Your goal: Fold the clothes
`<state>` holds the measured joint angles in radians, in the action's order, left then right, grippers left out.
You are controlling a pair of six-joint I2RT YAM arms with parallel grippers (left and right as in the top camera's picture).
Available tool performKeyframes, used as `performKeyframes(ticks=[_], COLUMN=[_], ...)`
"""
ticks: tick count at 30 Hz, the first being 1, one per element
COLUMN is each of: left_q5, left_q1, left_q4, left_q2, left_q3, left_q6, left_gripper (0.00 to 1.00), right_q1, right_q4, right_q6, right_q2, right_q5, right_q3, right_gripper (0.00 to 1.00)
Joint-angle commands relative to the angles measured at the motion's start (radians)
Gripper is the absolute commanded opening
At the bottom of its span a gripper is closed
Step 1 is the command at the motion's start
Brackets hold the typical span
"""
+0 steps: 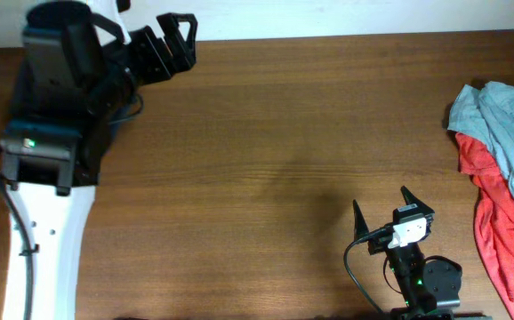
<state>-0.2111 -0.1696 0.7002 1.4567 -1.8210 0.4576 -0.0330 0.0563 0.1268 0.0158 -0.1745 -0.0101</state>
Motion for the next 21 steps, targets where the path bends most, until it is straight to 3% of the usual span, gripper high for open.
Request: performKeyframes(ticks=[1, 21], left_q5=[0.054, 0.363], left_q1=[-0.003, -0.003], left_q4=[-0.069, -0.577], left_q2=[-0.057, -0.303], left_q3=[0.108, 0.808], left_q6=[0.002, 0.002], left_gripper=[0.99, 0.99], right_q1=[0.009, 0.009], right_q4=[0.007, 0.007], right_q6=[-0.011, -0.011], right_q2=[-0.01, -0.01], right_q5=[0.002, 0.002], right_q3=[0.005, 0.005], right_gripper=[0.99, 0.99])
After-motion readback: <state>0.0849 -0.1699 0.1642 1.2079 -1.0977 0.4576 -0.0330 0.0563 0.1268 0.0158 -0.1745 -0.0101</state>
